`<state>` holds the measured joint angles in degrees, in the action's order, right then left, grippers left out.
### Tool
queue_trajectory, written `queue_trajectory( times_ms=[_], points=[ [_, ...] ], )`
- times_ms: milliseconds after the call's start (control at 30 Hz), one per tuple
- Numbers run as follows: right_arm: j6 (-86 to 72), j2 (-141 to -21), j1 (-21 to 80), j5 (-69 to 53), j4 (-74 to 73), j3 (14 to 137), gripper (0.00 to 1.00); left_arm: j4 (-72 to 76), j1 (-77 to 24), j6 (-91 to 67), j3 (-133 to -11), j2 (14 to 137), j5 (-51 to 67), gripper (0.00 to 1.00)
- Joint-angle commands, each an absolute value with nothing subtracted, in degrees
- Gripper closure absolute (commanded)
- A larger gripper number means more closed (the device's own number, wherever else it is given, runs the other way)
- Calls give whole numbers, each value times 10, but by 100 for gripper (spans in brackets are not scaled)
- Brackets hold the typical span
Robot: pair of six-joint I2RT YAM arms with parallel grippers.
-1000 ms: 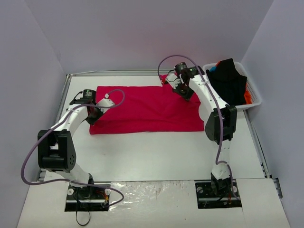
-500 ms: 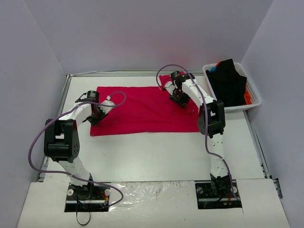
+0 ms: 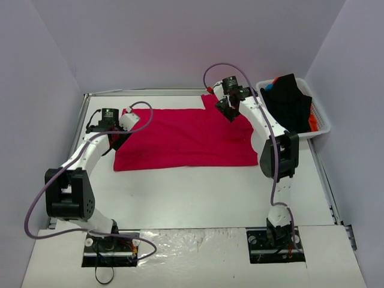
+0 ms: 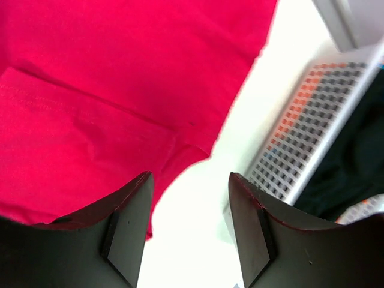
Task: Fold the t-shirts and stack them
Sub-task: Fold the flattened tshirt in 1/3 of the way
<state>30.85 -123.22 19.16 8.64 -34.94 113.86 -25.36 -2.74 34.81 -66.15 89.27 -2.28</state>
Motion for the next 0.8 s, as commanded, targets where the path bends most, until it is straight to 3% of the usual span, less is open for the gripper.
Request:
queue_trajectory(
  times_ms=[0, 167, 300, 533, 767],
  points=[
    [294, -1164, 189, 78, -348, 1098, 51, -248, -30, 323, -647, 846, -40, 54],
    [306, -1081, 192, 17, -383, 983, 53, -302, -49, 371, -621, 802, 13, 52],
    [308, -1014, 192, 16, -395, 862, 55, -307, -88, 413, -573, 787, -19, 53],
    [312, -976, 190, 6, -413, 770, 53, -291, -100, 463, -518, 822, -40, 67],
    [310, -994, 188, 6, -418, 744, 52, -258, -98, 496, -470, 862, -62, 75]
  ],
)
